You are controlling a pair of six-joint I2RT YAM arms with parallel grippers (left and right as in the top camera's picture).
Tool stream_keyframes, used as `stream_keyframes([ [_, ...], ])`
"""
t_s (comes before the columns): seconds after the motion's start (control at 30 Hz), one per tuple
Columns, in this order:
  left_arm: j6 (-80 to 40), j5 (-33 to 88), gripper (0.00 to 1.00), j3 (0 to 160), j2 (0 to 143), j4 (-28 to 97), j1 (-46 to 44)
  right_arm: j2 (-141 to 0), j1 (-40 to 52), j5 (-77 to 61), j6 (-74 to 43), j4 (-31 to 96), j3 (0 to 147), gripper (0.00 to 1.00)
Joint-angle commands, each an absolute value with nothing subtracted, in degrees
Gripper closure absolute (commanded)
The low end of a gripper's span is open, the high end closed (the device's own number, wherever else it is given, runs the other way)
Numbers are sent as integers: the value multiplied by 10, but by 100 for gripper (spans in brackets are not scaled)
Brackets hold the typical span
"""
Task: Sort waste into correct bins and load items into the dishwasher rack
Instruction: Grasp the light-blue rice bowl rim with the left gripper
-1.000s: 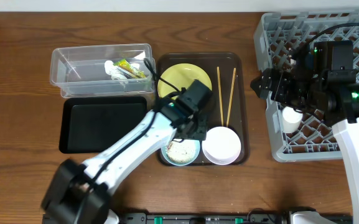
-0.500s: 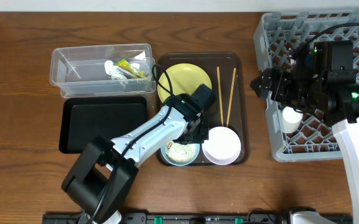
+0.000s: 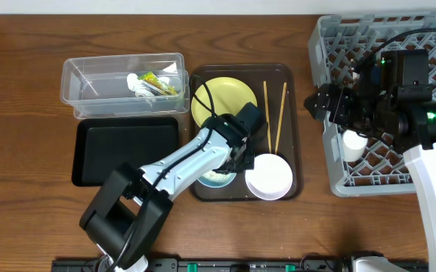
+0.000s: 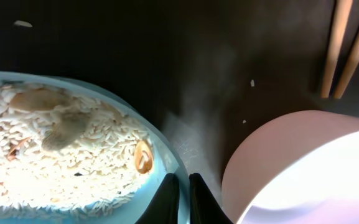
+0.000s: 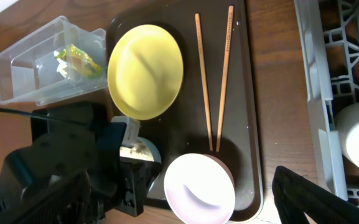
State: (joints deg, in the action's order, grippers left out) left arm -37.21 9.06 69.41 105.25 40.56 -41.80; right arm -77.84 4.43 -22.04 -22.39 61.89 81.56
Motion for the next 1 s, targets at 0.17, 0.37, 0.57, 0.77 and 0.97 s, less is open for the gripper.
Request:
stream_keyframes([
  [0.17, -315, 80, 94, 720, 1077, 402, -455, -779, 50, -218, -229, 620, 816, 9],
  [0.37, -314, 29, 77, 719, 1077, 406, -462, -779, 50, -218, -229, 620, 816, 9],
  [0.57, -306, 17, 82, 716, 1082, 406, -462, -779, 50, -218, -229, 620, 816, 8],
  [0.77, -299, 19, 94, 725, 1072, 425, -461, -779, 50, -218, -229, 623, 816, 8],
  [0.97, -252, 28, 94, 812, 1006, 525, -441, -779, 50, -211, -229, 624, 816, 8],
])
